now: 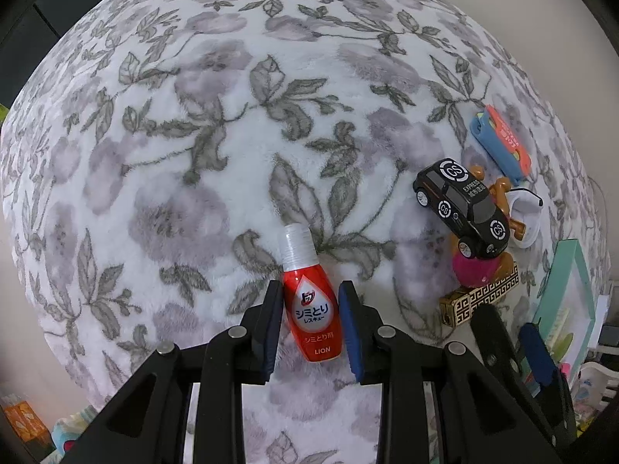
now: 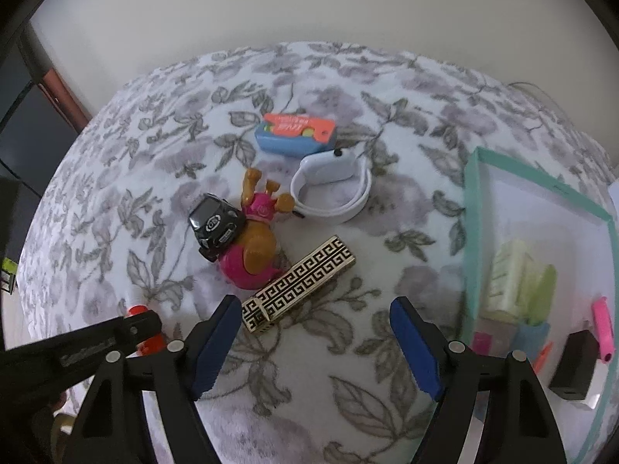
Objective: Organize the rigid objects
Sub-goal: 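Grasp the gold patterned box with right tool while left tool grasps red bottle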
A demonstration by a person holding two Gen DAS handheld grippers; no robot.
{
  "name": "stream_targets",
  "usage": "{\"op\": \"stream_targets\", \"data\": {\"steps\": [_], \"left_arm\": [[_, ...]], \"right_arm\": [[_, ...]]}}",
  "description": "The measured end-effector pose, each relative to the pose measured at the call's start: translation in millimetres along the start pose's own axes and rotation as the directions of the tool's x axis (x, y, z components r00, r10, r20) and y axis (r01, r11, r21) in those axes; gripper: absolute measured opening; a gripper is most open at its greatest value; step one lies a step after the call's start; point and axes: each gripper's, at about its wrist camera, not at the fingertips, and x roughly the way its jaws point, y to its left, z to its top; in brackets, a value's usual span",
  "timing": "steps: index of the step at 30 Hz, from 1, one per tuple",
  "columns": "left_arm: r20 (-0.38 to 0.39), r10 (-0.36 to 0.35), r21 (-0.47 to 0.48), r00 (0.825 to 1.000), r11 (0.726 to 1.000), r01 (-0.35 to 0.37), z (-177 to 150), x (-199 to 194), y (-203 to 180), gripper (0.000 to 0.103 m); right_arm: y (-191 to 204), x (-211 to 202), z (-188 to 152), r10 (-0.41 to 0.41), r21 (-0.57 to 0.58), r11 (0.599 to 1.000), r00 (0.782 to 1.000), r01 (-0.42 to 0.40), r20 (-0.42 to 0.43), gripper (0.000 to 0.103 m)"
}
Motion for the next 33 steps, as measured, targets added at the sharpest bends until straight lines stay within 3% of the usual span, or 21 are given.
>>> {"op": "stream_targets", "data": {"steps": [15,26,33], "left_arm": [[0.002,0.019,-0.006,1.0,1.0,-0.019,0.5,3.8,-5.5,0.031],[-0.015,0.042,0.014,0.999,0.999,-0.042,-1.0,12.8,-11.4,0.031],[-0.015,0.045,0.017,0.999,0.999,-0.044,-1.3,14.3,-14.9,0.031]], "right_arm": [[11.7,25.4,8.1,-0.025,-0.003,1.0,1.0,0.025,-0.006,0.079],[-1.1,16.2,1.7,0.0,0.004,1.0,0.999,0.0,-0.033,0.038],[-20.0,9.7,-7.1,0.015,0.024,1.0,0.998,-0.014,-0.055,0.023]]}}
